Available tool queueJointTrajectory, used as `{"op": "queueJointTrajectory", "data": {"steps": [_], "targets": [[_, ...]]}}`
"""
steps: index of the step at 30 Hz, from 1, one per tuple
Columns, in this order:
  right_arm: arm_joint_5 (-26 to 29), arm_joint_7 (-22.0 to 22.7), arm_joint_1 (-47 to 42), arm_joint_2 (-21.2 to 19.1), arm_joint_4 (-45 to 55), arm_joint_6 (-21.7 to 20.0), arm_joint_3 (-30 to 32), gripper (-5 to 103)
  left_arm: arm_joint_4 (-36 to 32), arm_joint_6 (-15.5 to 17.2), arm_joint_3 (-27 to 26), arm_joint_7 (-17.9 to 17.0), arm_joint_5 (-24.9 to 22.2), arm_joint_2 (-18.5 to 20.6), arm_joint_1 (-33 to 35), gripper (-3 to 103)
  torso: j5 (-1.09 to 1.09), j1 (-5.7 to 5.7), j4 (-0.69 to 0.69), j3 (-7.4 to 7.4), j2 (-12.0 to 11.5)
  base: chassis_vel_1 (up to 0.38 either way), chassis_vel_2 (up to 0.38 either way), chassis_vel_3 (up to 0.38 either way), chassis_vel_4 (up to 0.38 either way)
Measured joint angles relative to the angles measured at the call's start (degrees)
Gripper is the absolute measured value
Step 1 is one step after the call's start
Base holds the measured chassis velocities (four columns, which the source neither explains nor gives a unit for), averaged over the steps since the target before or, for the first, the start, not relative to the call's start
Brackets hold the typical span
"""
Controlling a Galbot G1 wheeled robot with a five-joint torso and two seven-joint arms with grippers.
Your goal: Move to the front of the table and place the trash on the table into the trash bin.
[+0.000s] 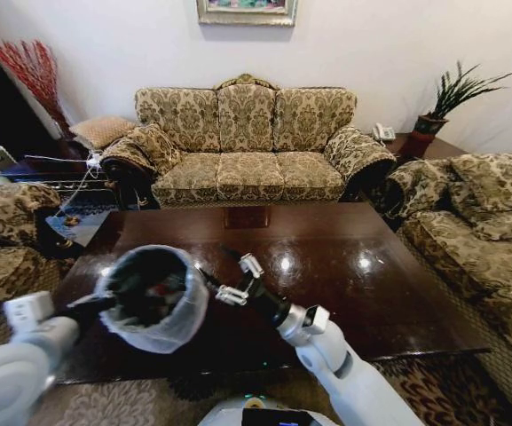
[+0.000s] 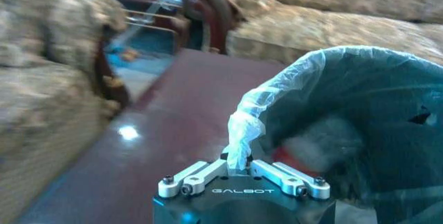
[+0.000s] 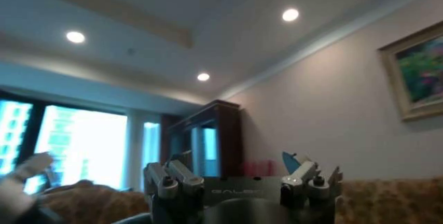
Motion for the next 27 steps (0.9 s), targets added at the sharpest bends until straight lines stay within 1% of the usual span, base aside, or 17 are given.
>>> {"op": "queueJointTrajectory", "data": {"steps": [3,4,5,7,8,9,12,13,16,17,19,20,23,26,27], "targets": [[-0.1,3.8,-0.7,0.2,0.7,-0.2,1.3,96,0.0,0.2,-5.1,-1.2,-3.8,-3.1,-0.3,0,-0.02,0.00,0.00,-0.01,0.0,0.000,0.000,0.000,0.000],[-0.1,3.8,-0.7,0.2,0.7,-0.2,1.3,96,0.0,0.2,-5.1,-1.2,-3.8,-3.1,-0.3,0,-0.02,0.00,0.00,-0.01,0.0,0.000,0.000,0.000,0.000],[-0.1,4.3,-1.5,0.4,1.0,0.1,1.7,99,0.0,-0.1,-6.9,-1.7,-5.2,-4.4,-0.5,0,0.00,0.00,-0.01,0.00,0.0,0.000,0.000,0.000,0.000],[-0.2,4.5,-2.9,0.8,1.6,0.5,2.5,100,0.0,-0.7,-8.5,-2.1,-6.1,-6.4,-0.9,0,-0.02,0.00,-0.01,0.00,0.0,0.000,0.000,0.000,0.000],[-0.2,4.5,-2.9,0.8,1.6,0.5,2.5,100,0.0,-0.7,-8.5,-2.1,-6.1,-6.4,-0.9,0,-0.02,0.00,-0.01,0.00,0.0,0.000,0.000,0.000,0.000],[-0.1,4.7,-4.5,1.2,2.1,1.0,3.2,100,0.0,-1.0,-9.7,-2.6,-6.9,-8.7,-1.5,0,0.00,0.01,-0.01,0.00,0.0,0.000,0.000,0.000,0.000],[0.1,4.9,-6.4,1.3,2.3,2.1,4.7,100,0.0,-1.7,-11.1,-2.9,-7.3,-13.7,-2.0,0,-0.01,0.01,-0.01,0.00,0.0,0.050,-0.028,-0.038,0.033],[0.1,4.9,-6.4,1.3,2.3,2.1,4.7,100,0.0,-1.7,-11.1,-2.9,-7.3,-13.7,-2.0,0,-0.01,0.01,-0.01,0.00,0.0,0.080,-0.068,-0.081,0.049],[0.8,4.8,-6.3,1.3,1.3,2.7,6.3,100,0.0,-2.6,-11.5,-2.9,-6.9,-17.7,-2.1,0,-0.01,0.03,-0.01,0.00,0.0,0.108,-0.103,-0.124,0.139],[0.8,4.8,-6.3,1.3,1.3,2.7,6.3,100,0.0,-2.6,-11.5,-2.9,-6.9,-17.7,-2.1,0,-0.01,0.03,-0.01,0.00,0.0,0.121,-0.147,-0.153,0.152],[1.5,4.8,-5.9,1.6,0.5,2.9,7.1,100,0.0,-3.6,-11.1,-3.1,-5.7,-19.4,-2.5,0,0.00,0.02,0.00,0.00,0.0,0.171,-0.163,-0.198,0.199],[1.5,4.8,-5.9,1.6,0.5,2.9,7.1,100,0.0,-3.6,-11.1,-3.1,-5.7,-19.4,-2.5,0,0.00,0.02,0.00,0.00,0.0,0.187,-0.179,-0.198,0.214],[2.2,4.9,-5.9,1.9,-0.4,3.5,7.4,100,0.0,-5.0,-10.9,-4.7,-4.9,-20.3,-4.1,0,-0.03,-0.01,0.00,0.00,0.0,0.230,-0.203,-0.210,0.247],[2.3,5.5,-6.0,1.9,-0.8,4.1,7.3,100,0.9,-5.9,-11.3,-5.7,-4.2,-21.1,-5.4,0,-0.01,-0.01,-0.02,-0.01,0.0,0.266,-0.233,-0.269,0.244],[2.3,6.2,-6.1,1.9,-0.9,4.1,7.3,100,2.1,-6.7,-11.8,-6.3,-3.3,-22.1,-6.3,0,0.03,-0.03,-0.02,-0.01,0.0,0.211,-0.236,-0.271,0.227]]}}
